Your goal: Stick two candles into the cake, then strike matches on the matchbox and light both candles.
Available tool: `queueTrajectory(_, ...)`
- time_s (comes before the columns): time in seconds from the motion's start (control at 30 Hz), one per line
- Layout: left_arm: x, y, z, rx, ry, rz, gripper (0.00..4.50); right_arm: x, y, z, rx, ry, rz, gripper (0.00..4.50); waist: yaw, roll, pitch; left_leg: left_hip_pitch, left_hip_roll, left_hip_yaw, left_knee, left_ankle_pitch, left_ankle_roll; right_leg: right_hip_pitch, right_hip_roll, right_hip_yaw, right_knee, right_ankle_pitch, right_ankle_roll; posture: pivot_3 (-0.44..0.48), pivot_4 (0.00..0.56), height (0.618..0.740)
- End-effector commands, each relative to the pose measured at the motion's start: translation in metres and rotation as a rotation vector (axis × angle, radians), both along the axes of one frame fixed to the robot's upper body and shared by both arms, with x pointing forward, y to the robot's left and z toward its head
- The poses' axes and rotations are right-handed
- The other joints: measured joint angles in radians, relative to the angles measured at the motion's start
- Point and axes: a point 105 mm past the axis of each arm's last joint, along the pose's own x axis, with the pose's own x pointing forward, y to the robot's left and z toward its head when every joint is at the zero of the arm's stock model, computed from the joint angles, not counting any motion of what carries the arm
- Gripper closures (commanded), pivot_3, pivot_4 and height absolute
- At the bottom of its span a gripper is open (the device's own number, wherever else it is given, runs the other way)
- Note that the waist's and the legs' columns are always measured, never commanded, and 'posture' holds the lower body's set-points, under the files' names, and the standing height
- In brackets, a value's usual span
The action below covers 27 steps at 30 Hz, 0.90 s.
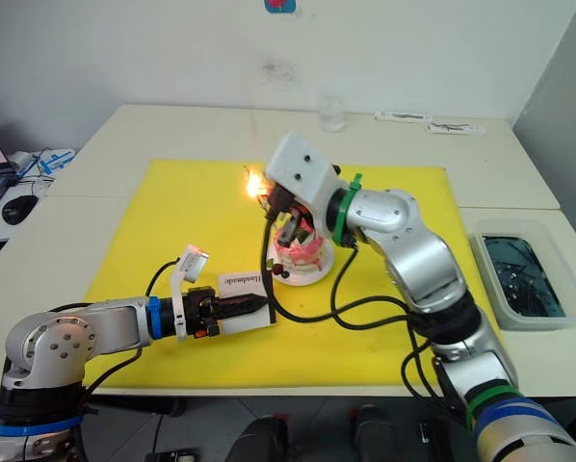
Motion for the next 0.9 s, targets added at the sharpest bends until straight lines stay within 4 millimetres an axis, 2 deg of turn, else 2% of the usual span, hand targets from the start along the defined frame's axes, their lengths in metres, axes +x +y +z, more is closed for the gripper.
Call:
queueTrajectory(0.03,0.0,-0.005,0.007,-0.013,-0.042,-0.022,4.5,0.002,0.005,0.017,0.024,-0.1,-0.017,4.49,0.0,0.0,0.0,0.0,0.0,0.0,0.0,0.0,0.0,0.0,0.0,0.0,0.0,0.0,0.0,0.0,0.15,0.74)
queueTrajectory(0.9,-0.001,-0.009,0.009,-0.038,-0.049,-0.032,4.5,0.014,0.014,0.014,-0.015,-0.181,-0.023,4.49,-0.002,0.0,0.0,0.0,0.0,0.0,0.0,0.0,0.0,-0.001,0.0,0.0,0.0,0.0,0.0,0.0,0.15,0.74)
